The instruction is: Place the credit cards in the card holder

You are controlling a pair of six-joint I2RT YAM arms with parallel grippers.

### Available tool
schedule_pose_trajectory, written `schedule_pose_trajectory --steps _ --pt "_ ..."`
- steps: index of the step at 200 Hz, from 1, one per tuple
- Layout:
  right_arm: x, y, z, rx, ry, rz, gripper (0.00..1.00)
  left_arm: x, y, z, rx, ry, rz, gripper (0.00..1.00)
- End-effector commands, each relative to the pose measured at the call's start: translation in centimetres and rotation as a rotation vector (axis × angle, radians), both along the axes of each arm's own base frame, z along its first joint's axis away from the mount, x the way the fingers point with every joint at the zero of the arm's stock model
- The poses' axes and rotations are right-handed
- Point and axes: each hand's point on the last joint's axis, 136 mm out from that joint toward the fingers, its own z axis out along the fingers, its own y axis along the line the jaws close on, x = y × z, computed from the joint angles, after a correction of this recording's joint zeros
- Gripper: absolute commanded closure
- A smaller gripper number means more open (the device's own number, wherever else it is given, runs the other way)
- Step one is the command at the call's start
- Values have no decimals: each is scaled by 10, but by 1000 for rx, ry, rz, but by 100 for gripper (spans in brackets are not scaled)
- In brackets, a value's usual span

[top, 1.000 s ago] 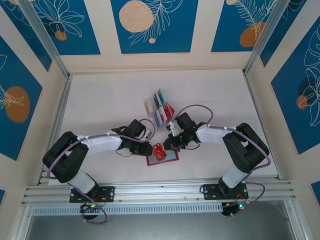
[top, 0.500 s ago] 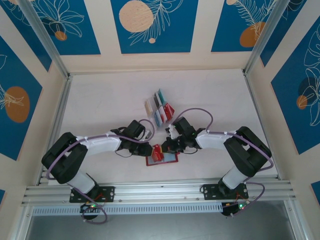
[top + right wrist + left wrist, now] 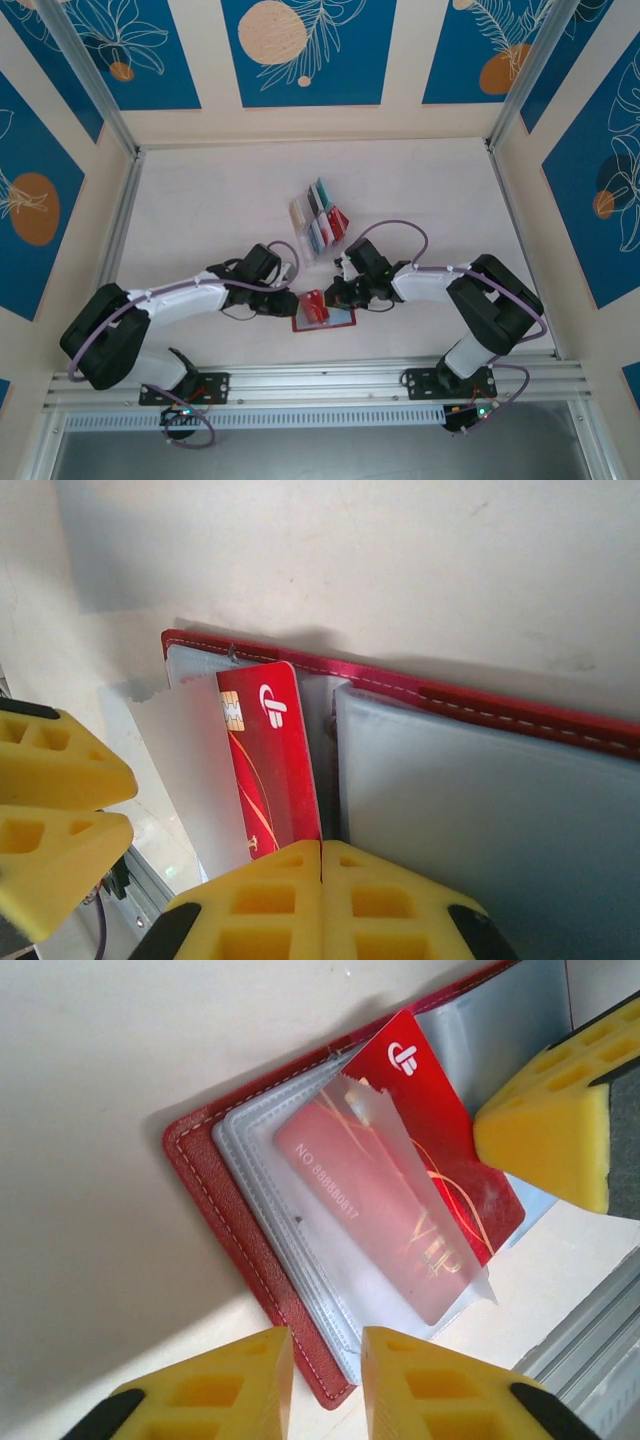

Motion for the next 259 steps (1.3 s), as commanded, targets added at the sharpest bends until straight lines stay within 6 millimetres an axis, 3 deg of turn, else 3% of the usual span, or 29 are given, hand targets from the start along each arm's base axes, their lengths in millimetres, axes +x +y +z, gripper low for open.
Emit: schedule_pose_trajectory --steps 1,28,91,168,232,259 --pt "-2 -4 -7 -25 11 -23 100 -10 10 -13 36 50 3 81" --pt "-2 -4 -6 -24 14 -27 100 -13 6 -22 30 72 -8 87" --pt "-4 6 -1 -10 11 -32 100 -19 -3 -40 28 104 -16 87" --pt "-12 23 2 -4 -8 -6 100 -18 -11 -45 23 102 -4 87" --pt "-11 20 4 -63 -25 25 100 -16 -10 -47 29 93 9 87" --pt "-11 15 3 -111 -23 28 84 -16 -9 -47 34 88 14 87"
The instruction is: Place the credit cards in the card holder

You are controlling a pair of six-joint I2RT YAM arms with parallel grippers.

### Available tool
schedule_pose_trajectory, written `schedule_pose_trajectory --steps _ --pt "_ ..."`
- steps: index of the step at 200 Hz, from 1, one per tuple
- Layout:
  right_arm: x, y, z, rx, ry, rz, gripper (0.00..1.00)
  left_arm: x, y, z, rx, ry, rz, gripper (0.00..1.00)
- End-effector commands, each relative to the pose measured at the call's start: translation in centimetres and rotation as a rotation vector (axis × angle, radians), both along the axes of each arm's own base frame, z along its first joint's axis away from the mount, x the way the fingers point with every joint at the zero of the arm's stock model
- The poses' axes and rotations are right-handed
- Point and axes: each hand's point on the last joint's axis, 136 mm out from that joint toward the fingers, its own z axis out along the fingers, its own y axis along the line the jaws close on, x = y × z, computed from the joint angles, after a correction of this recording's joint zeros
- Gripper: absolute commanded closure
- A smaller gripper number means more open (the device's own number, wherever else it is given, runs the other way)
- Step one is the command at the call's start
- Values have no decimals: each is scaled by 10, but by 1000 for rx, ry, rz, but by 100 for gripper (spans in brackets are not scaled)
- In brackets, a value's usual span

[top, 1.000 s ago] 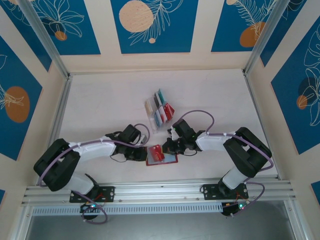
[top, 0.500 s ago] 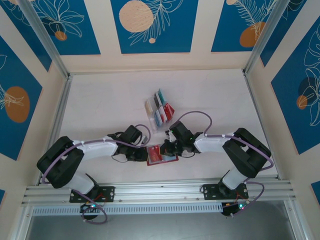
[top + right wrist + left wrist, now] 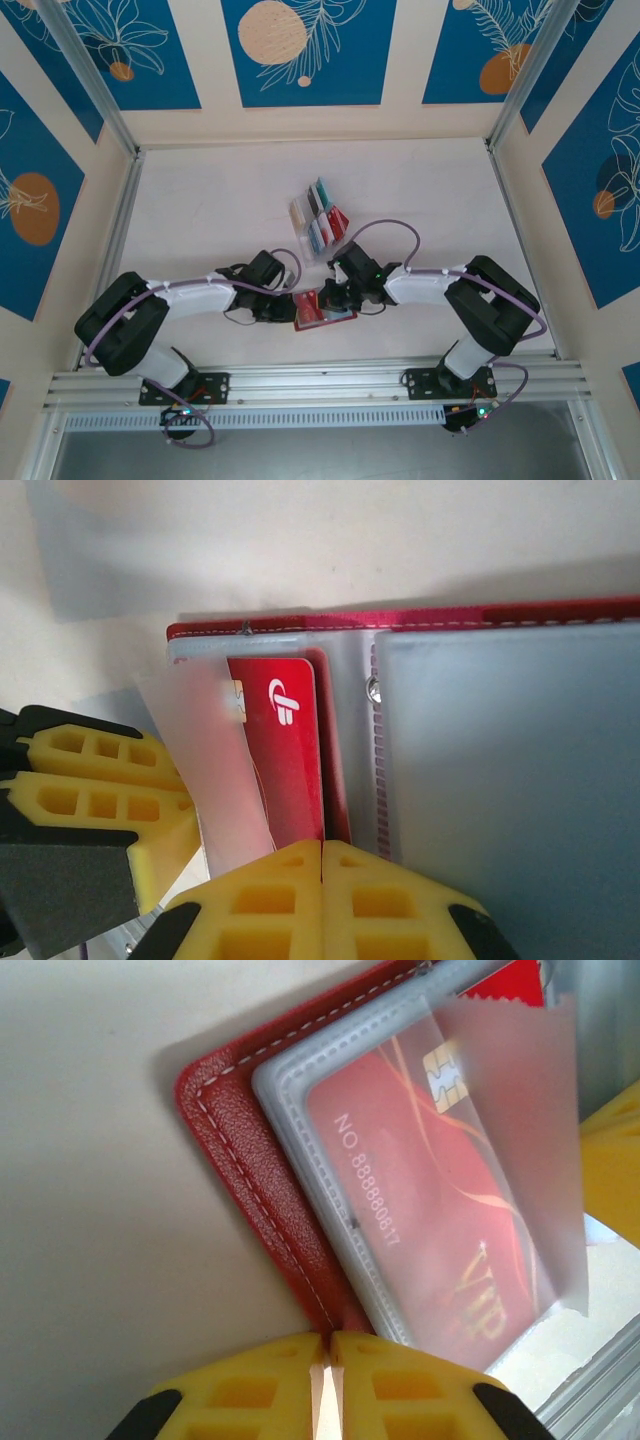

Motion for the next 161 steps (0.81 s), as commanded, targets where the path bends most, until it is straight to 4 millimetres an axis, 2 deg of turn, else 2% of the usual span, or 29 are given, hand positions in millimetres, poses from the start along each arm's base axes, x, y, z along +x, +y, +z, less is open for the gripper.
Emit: schedule_pose_trajectory --steps 1,32,72,103,128,147,161 --pt "-5 0 2 -42 1 35 83 -6 -7 -16 5 -9 -25 87" --pt "-4 -9 9 -79 -19 31 66 -6 -6 -17 9 -11 -21 87" --pt "-1 -27 26 -144 -49 18 49 -4 -6 -16 13 -17 -12 86" --pt "0 -47 39 -192 -69 1 45 -2 -7 -14 6 -25 -9 86" --pt "5 -72 48 -267 -114 -52 40 0 -8 -14 2 -34 -6 86" --pt "8 -94 45 -344 -104 -102 37 0 -9 -15 -6 -33 -6 86" --pt "11 -102 39 -366 -82 -123 36 0 -10 -15 -13 -33 -4 86"
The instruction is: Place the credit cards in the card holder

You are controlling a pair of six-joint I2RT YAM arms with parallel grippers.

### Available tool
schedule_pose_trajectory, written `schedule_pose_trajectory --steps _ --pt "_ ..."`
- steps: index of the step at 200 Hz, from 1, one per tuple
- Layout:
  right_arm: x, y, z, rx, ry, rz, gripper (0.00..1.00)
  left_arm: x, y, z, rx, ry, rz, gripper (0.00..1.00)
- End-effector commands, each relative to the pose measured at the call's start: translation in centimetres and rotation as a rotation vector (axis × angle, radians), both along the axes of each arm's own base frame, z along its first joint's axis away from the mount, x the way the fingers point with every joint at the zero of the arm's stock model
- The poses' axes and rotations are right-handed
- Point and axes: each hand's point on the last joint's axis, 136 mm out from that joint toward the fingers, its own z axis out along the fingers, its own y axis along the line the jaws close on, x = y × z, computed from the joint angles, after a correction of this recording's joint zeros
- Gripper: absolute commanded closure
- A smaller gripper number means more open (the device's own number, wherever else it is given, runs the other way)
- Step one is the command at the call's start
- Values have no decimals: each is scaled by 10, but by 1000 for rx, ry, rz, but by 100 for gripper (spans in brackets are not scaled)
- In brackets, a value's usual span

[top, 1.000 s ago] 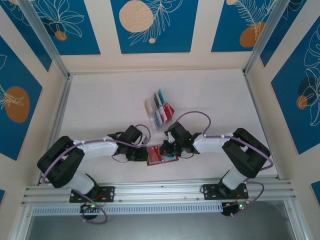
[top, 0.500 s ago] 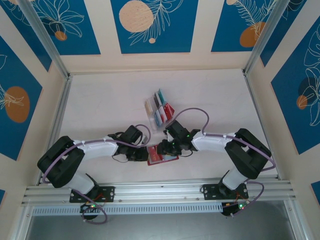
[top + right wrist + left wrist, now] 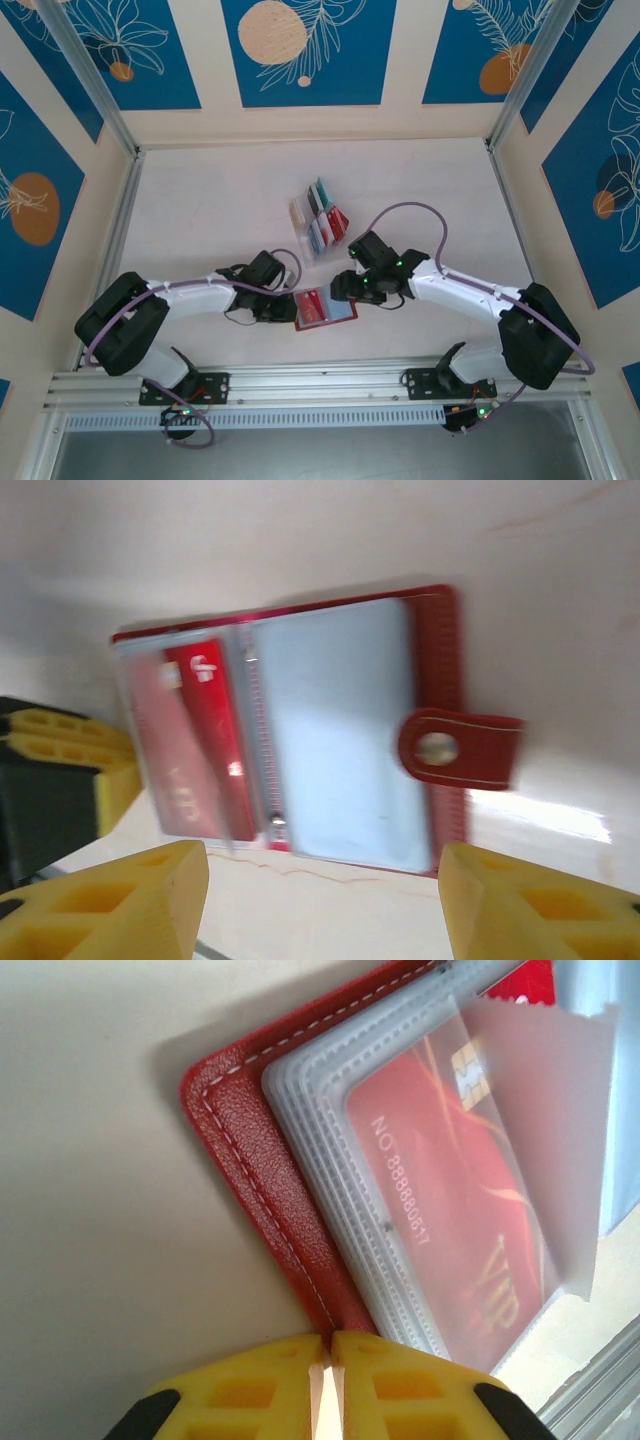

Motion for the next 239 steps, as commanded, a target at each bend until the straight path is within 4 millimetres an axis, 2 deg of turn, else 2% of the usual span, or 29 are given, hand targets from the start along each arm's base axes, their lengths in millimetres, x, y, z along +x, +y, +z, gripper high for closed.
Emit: schedule_pose_trajectory --steps 1,29,72,102,132,150,186,207,221,239 --pt "2 -29 -7 -117 21 -51 36 -1 -9 -15 -7 -25 -8 86" --pt "8 -27 -16 -142 10 -33 33 -2 -8 -15 -6 -24 -12 86" --pt "13 -6 -20 -179 -41 33 23 -3 -8 -16 -3 -24 -16 86" --pt "22 -15 -31 -287 -45 3 25 -2 -8 -16 -4 -25 -18 86" --pt "28 -30 -35 -380 -55 -28 41 -1 -8 -15 -3 -30 -19 86" --pt "27 -31 -36 -389 -54 -22 49 -1 -8 -15 -3 -32 -20 86" --pt "24 -32 -37 -389 -49 -14 55 -1 -8 -18 0 -30 -21 86" --pt "23 -35 -38 -405 -44 -20 72 -1 -9 -19 -3 -30 -19 86" --pt "22 -37 -36 -407 -45 -28 77 -1 -9 -19 -5 -31 -20 86" --pt "22 -34 -30 -389 -53 -22 91 0 -11 -17 -12 -34 -26 86"
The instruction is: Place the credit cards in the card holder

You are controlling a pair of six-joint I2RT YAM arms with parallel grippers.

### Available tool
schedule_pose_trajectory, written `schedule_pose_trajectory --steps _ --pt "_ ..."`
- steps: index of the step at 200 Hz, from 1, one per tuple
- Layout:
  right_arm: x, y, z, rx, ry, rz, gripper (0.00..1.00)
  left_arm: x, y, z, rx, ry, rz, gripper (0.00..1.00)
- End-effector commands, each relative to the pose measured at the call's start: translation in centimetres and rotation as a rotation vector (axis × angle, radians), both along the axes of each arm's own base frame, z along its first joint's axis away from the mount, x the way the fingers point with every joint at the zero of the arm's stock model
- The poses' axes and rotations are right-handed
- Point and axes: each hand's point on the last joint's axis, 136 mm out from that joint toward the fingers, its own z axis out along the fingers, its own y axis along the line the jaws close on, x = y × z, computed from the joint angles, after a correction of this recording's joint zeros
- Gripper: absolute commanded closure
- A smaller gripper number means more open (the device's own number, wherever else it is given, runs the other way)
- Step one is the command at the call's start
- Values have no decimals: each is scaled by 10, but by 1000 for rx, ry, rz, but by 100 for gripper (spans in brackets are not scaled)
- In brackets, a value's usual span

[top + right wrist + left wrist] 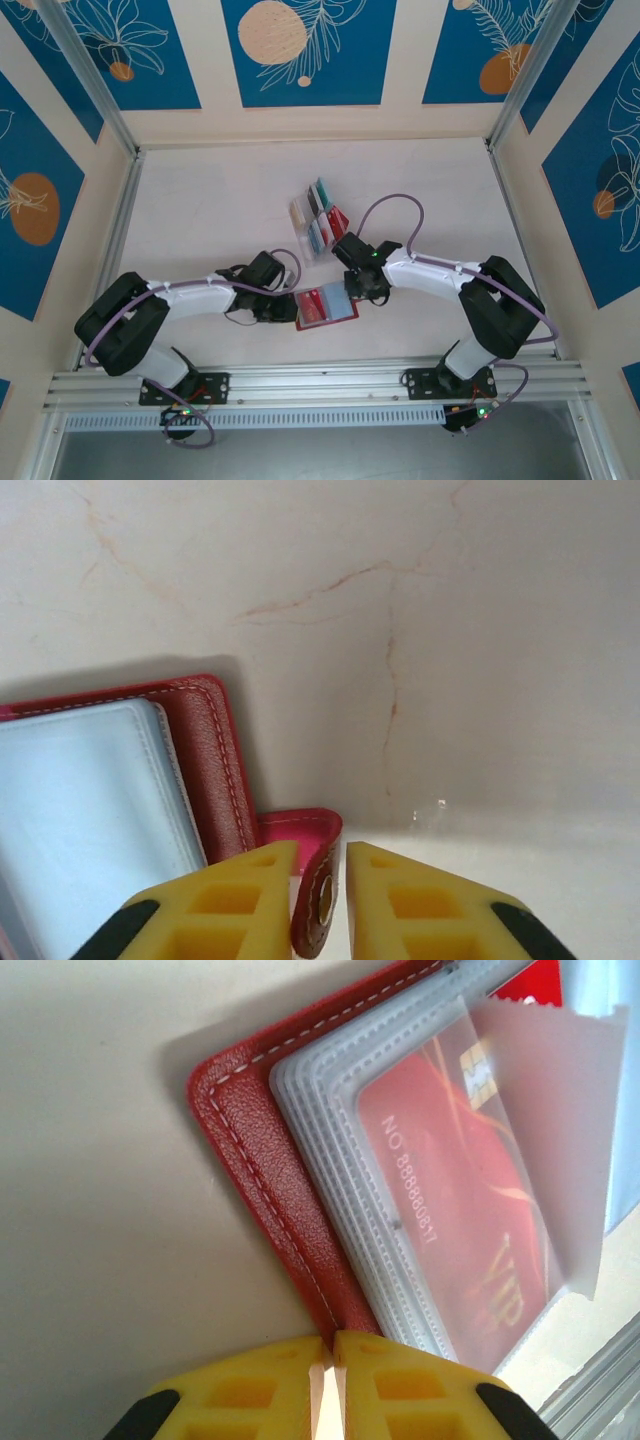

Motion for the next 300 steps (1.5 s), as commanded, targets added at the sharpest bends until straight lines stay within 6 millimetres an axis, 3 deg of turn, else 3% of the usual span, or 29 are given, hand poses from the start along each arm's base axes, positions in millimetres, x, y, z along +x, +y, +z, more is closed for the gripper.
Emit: schedule_pose_trajectory --steps 1,17,75,97,132,153,172,217,233,263,300 --pt "-1 -1 11 -4 -13 -1 92 0 -10 -17 -3 -34 -37 86" --pt "-2 7 22 45 -24 21 100 1 -13 -17 -5 -33 -41 86" --pt "-17 73 82 520 -30 115 100 5 -25 -18 -52 -21 -29 86" --pt "-21 101 84 649 21 137 100 7 -32 -16 -83 -17 -20 86" --pt "-22 140 66 769 125 151 100 12 -35 -11 -103 -26 15 87" --pt "-22 156 53 813 177 154 100 19 -18 -8 -26 -81 52 86" --pt "-20 157 41 795 191 141 100 20 -1 -3 -7 -91 92 86" --pt "-23 164 18 750 236 145 81 10 37 9 14 -102 172 82" --pt "-25 172 17 752 249 171 73 5 50 15 25 -112 195 81" --pt "-28 187 19 759 281 223 69 0 71 31 32 -145 240 80" --pt "-27 190 38 679 240 295 55 -1 84 47 28 -170 255 78"
